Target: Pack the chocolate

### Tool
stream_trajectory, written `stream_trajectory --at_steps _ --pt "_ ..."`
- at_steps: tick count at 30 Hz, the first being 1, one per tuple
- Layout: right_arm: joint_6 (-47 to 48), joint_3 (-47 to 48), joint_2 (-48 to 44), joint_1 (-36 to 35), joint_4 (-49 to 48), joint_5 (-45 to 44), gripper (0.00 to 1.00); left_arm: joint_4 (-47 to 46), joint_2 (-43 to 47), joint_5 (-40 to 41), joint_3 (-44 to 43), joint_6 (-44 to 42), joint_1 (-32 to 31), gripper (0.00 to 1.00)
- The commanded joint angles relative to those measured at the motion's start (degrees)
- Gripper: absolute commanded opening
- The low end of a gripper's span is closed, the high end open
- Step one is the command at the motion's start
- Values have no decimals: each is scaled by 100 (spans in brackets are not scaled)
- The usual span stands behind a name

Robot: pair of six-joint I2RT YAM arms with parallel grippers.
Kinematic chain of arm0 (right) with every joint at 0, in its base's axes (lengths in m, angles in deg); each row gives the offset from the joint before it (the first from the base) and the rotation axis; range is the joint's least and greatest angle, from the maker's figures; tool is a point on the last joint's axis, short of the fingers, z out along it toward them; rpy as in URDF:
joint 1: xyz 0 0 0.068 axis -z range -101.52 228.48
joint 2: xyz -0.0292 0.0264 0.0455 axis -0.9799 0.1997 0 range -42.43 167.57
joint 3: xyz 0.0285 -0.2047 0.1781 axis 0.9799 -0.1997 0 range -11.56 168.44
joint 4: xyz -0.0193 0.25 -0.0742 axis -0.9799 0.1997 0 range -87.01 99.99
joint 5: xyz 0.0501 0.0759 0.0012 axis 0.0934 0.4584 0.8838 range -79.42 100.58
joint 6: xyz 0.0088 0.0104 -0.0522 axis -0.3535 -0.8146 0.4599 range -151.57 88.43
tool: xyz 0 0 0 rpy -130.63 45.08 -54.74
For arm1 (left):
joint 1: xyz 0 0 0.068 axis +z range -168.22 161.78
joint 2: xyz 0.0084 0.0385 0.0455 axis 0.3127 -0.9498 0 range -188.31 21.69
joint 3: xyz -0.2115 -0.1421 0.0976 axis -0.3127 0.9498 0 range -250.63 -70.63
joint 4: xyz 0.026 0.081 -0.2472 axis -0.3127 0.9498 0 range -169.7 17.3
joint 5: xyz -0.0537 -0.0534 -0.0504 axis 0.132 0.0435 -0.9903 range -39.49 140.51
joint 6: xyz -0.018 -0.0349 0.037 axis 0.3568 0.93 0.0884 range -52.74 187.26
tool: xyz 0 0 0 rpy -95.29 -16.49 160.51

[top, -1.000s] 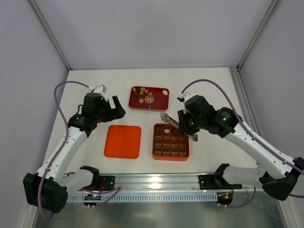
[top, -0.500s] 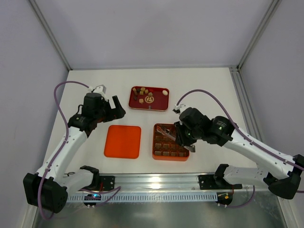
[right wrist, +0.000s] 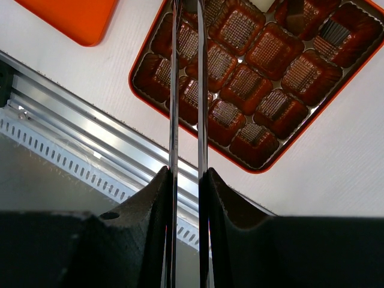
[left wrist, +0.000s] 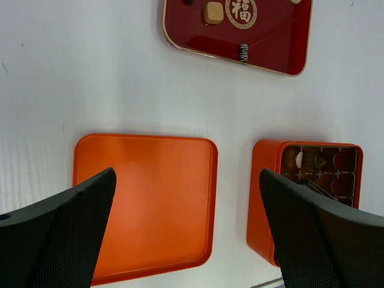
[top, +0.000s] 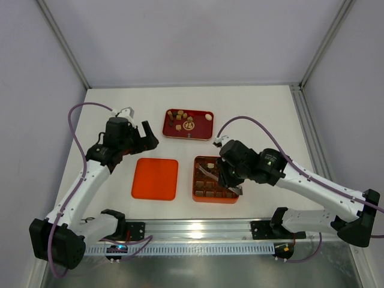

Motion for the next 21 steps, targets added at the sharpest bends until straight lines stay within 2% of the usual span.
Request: stream_trajectory --at_steps 1,3,21 --pt "-78 4 39 -64 -279 -98 30 -132 52 1 0 -52 15 100" --pt "-87 -4 22 -82 -279 -116 33 -123 52 10 0 -60 15 100" --pt "-34 66 66 -91 -244 -204 40 -123 44 10 8 -69 15 100"
